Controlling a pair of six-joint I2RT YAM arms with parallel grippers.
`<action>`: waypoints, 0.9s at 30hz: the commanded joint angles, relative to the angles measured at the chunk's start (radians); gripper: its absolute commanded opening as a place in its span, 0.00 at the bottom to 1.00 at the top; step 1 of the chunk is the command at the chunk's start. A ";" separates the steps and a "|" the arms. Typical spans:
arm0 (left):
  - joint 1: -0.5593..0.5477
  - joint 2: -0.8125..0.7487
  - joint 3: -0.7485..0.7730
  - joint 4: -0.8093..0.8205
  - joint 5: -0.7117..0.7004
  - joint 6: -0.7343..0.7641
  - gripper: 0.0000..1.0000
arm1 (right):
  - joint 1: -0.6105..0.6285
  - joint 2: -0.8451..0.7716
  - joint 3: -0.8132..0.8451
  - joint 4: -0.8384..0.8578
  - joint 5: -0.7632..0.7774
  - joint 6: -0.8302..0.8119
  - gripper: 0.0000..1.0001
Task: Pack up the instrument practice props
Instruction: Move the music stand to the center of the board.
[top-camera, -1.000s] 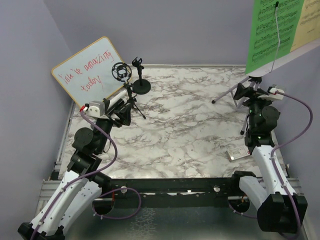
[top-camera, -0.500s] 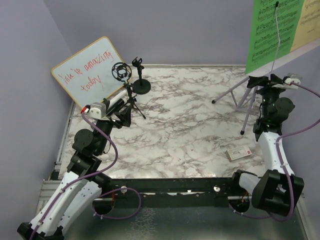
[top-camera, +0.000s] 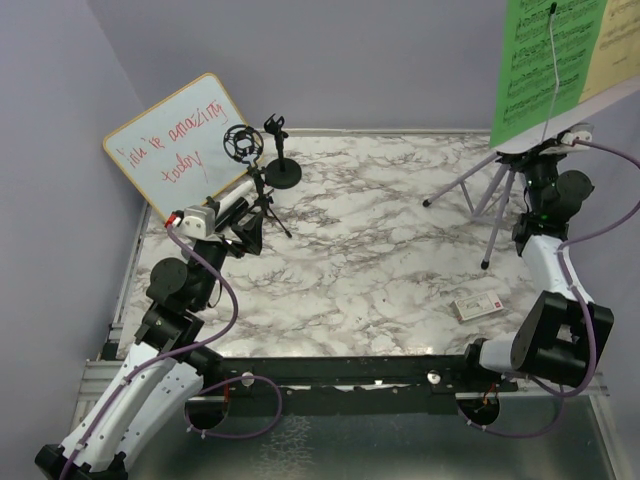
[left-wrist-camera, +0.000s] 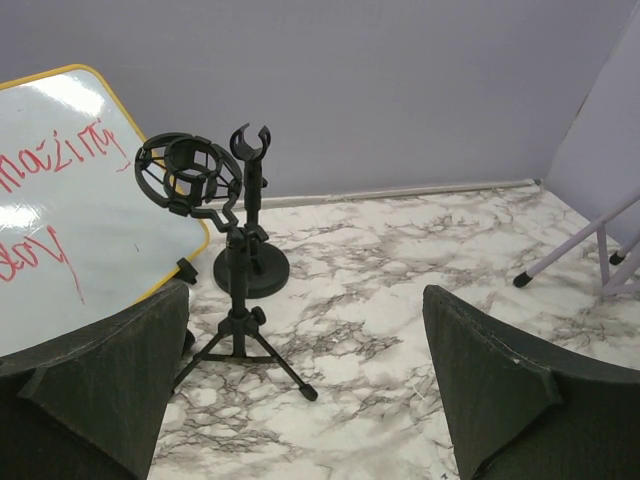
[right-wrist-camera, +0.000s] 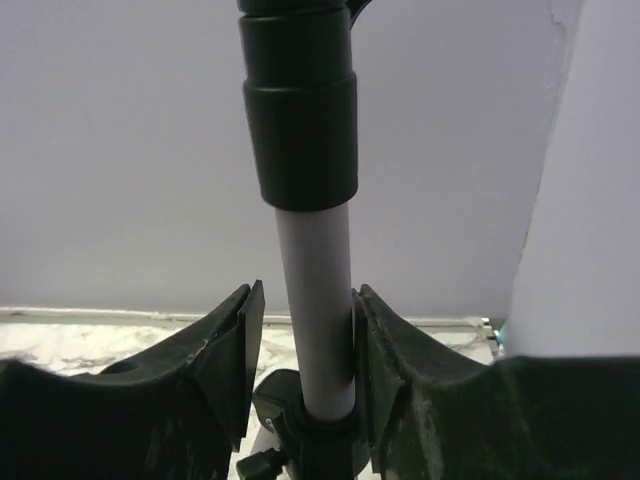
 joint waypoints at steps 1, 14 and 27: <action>-0.003 0.006 -0.013 0.001 0.010 0.023 0.99 | 0.004 0.028 0.061 -0.032 -0.176 -0.021 0.37; 0.013 0.037 -0.006 -0.005 0.021 0.012 0.99 | 0.197 0.019 0.102 -0.175 -0.165 -0.095 0.00; 0.059 0.072 0.004 -0.006 0.055 -0.019 0.99 | 0.566 0.043 0.018 0.033 0.408 -0.107 0.00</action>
